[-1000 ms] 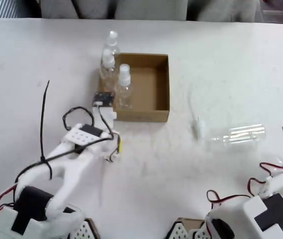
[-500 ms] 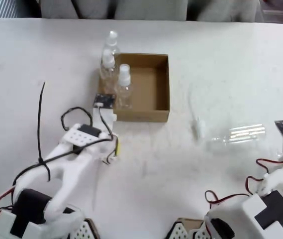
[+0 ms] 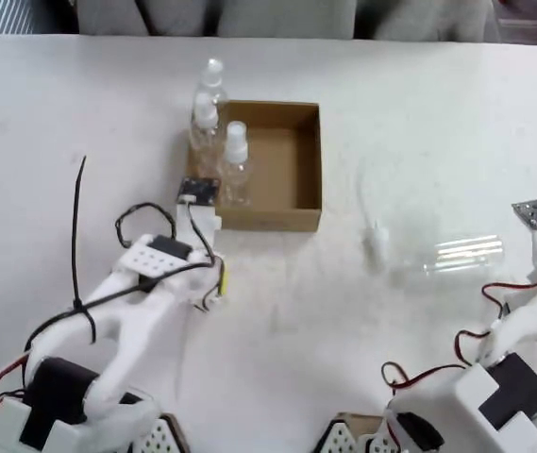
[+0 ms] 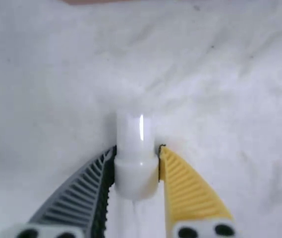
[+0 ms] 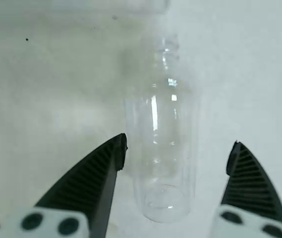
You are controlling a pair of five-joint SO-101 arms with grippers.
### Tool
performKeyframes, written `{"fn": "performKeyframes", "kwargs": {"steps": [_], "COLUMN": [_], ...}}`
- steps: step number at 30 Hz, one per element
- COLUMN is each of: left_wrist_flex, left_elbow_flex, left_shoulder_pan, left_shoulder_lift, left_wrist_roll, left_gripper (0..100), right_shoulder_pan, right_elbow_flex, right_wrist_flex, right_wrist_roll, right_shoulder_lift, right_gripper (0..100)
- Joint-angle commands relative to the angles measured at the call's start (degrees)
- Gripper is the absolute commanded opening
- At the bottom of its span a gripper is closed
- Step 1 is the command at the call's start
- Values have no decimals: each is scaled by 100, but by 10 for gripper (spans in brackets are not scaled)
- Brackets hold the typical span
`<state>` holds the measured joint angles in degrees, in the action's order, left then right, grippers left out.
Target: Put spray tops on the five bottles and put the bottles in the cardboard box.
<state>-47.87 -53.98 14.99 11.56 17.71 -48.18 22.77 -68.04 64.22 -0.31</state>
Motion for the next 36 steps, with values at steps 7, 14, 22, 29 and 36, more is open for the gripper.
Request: {"fn": "performKeyframes", "kwargs": {"steps": [7, 14, 22, 29, 36], "left_wrist_flex": [-97, -97, -97, -97, -97], "left_elbow_flex": [9, 9, 9, 9, 9], "left_shoulder_pan": [-101, -101, -101, -110, -110], "left_shoulder_lift": [251, 251, 251, 251, 251], "left_wrist_roll": [-79, -79, -79, -79, -79], "left_gripper": [21, 21, 21, 21, 21], "right_shoulder_pan": [435, 470, 488, 488, 497], "right_elbow_flex": [-308, -316, -281, 53, 554], "right_wrist_flex": [-198, -180, -180, 418, 752], "right_wrist_roll": [-70, -26, -18, -9, 396], "right_shoulder_lift": [-119, -119, -75, -57, -57], "right_gripper": [180, 169, 279, 279, 279]}}
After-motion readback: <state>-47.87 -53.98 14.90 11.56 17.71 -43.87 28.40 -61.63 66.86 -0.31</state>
